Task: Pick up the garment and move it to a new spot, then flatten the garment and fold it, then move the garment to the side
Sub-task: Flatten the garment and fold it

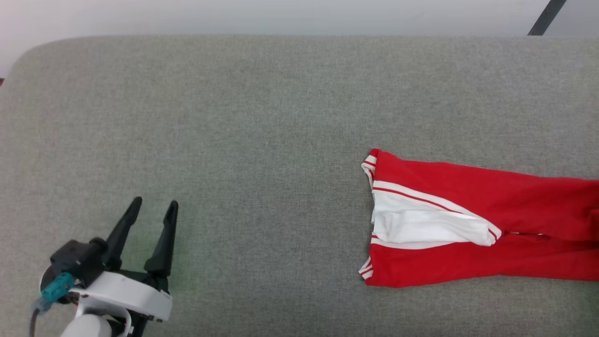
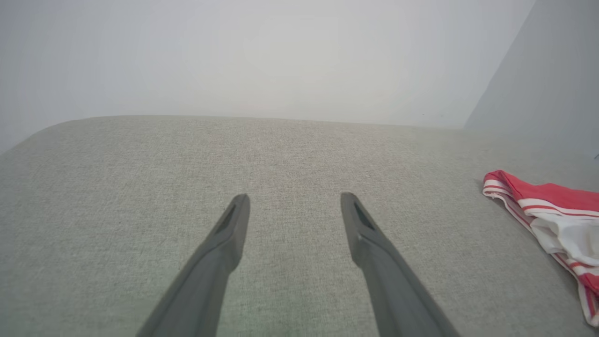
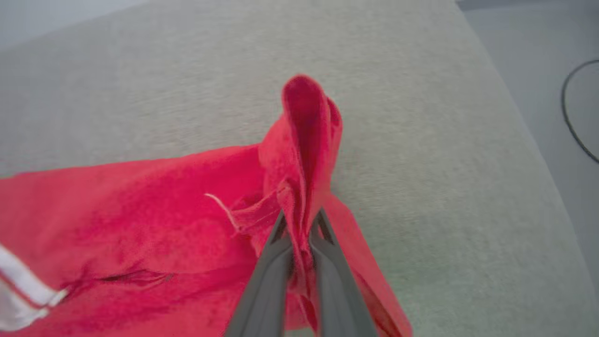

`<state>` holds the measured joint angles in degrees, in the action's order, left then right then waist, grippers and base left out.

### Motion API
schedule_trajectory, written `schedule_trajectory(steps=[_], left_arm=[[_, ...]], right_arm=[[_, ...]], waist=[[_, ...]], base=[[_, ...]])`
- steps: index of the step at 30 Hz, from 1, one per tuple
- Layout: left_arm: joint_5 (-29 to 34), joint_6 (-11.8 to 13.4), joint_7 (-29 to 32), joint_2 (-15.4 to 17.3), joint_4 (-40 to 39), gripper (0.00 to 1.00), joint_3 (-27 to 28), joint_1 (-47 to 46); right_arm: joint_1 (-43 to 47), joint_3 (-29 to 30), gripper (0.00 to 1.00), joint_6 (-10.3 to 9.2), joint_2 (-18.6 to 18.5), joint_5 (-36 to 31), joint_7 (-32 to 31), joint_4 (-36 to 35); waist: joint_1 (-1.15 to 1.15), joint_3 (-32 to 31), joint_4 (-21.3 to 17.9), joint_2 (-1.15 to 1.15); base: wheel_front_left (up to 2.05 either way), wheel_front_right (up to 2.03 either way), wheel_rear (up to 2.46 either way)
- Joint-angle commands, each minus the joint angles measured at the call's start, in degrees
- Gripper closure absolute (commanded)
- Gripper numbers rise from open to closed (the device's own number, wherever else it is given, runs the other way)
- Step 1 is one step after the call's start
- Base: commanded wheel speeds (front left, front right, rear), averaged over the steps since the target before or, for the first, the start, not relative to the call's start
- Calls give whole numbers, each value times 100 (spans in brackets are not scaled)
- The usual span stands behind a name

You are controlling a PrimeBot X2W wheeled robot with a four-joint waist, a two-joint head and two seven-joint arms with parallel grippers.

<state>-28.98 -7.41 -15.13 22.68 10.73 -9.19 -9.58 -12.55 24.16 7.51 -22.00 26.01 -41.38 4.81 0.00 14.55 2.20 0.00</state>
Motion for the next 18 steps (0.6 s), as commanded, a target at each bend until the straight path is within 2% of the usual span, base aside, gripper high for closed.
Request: schedule_trajectory(steps=[1,9,14,16,18], left_arm=[[8,-11,8,-24,24,0,3,41],[-14,-10,8,-90,54,0,-94,88],[-32,-11,8,-115,76,0,-155,13],[-39,-11,8,-121,80,0,-149,2],[-66,-11,8,-125,79,0,-172,-26]], right_arm=[[85,-271,100,-4,-1,143,-61,-216],[-117,-1760,100,-3,416,552,-515,-1439],[-396,-2554,100,-3,574,631,-646,-1618],[-457,-2661,100,-3,617,635,-631,-1598],[-550,-3051,100,-3,684,654,-653,-1485]], waist=[[0,-73,-17,0],[0,-184,80,0],[0,-168,233,0],[0,-165,260,0],[0,-138,356,0]], base=[[0,0,0],[0,0,0],[0,0,0],[0,0,0],[0,0,0]])
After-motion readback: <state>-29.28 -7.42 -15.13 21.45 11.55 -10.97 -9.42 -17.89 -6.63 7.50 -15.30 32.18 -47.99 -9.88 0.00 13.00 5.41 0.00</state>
